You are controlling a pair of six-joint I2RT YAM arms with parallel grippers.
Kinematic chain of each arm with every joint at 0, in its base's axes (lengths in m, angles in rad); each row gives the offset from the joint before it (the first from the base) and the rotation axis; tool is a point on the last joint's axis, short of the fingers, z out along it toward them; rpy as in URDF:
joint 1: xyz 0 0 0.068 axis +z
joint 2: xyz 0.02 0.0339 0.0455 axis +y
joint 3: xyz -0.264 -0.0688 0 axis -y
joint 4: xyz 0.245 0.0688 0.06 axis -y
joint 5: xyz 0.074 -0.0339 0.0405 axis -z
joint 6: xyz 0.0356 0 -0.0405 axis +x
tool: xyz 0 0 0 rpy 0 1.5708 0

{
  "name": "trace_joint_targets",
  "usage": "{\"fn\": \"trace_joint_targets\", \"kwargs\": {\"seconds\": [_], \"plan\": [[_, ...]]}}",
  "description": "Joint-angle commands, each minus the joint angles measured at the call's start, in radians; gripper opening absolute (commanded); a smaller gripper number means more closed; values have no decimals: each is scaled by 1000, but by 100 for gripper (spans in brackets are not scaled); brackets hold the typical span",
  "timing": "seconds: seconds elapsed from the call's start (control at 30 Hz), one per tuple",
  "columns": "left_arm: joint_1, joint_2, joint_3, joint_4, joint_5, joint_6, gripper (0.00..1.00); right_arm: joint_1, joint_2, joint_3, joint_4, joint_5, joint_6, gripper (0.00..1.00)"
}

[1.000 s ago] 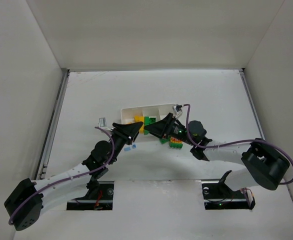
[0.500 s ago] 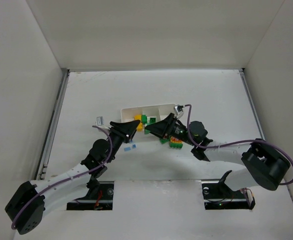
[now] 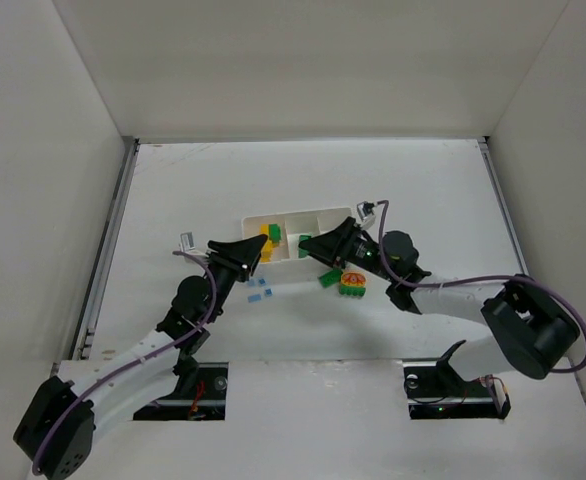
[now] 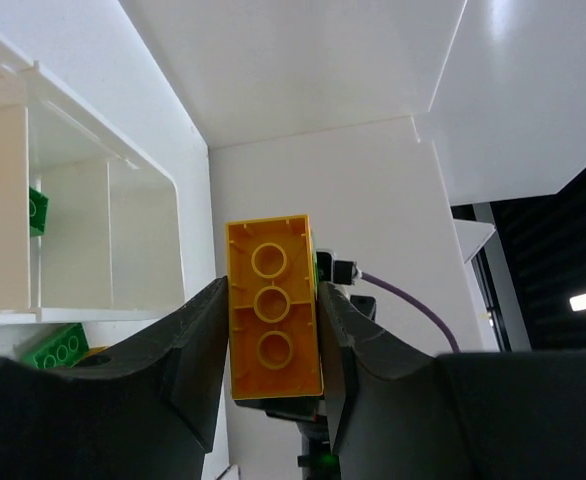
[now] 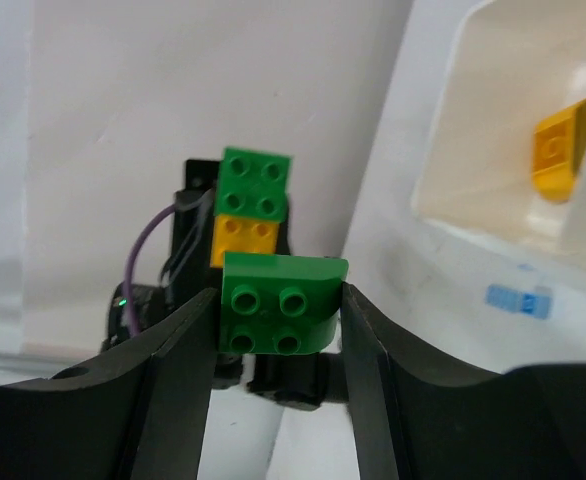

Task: Sort the legos into containers by color

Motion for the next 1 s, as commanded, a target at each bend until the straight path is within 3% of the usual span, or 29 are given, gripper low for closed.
{"fn": "trace_joint_targets", "kwargs": {"seconds": [0.0,0.33,0.57,0.7,0.83,0.97], "plan": [[17,-25,24,5,43,31,13,-30,33,95,-105,11,-99,51],[64,-35,36,-48,123,78,13,-33,119,311,-507,220,-353,53],[85,-15,39,-48,162,61,14,-38,162,359,-544,269,-376,70],[92,-6,47,-55,206,8,14,-39,164,362,-544,255,-385,75],[118,14,55,-87,270,-80,14,-34,55,299,-523,237,-500,66],[175,22,62,-139,381,-159,14,14,-132,189,-477,183,-731,55]]}}
